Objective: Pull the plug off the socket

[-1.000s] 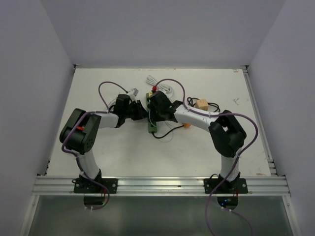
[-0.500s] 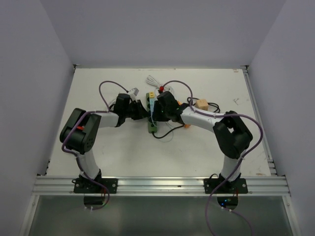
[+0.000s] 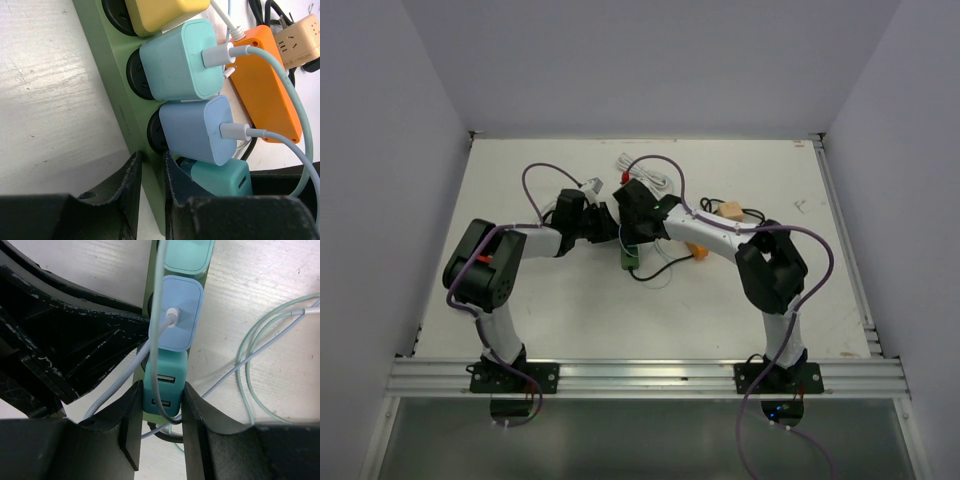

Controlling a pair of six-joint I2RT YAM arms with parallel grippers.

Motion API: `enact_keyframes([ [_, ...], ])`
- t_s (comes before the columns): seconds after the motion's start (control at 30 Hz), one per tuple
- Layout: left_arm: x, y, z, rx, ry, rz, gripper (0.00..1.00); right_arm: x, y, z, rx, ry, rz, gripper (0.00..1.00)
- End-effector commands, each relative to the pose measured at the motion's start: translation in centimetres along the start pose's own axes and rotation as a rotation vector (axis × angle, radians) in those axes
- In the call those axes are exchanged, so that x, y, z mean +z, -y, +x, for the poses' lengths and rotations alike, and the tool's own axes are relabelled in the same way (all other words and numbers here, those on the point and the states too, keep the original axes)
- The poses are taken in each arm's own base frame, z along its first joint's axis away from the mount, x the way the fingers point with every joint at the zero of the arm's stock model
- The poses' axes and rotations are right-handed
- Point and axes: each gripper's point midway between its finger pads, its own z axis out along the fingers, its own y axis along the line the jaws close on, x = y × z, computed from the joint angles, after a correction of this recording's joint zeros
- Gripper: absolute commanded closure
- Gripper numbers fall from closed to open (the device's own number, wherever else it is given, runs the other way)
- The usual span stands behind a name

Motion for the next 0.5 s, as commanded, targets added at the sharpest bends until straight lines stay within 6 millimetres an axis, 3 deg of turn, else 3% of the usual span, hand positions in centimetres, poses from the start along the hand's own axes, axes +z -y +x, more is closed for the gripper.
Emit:
enact_keyframes([
  [0.0, -0.5, -10.8, 9.4, 0.015, -0.244, -0.409, 1.00, -1.8, -5.3, 0.8, -0.092, -0.014, -0.094, 0.68],
  [0.13, -0.3, -10.9, 9.3, 0.013, -0.244, -0.413, 1.00, -1.6, -4.0, 1.1, -0.110, -0.022, -0.015, 0.68],
  [0.27, -0.2, -10.9, 9.2, 0.014, -0.242, -0.416, 1.00, -2.4, -4.6, 0.0, -0.154, 0.008, 0.029, 0.68],
  [0.47, -0.2, -10.9, 9.2, 0.015, -0.245, -0.415, 1.00, -2.3, -5.6, 0.0, -0.158, -0.005, 0.005, 0.68],
])
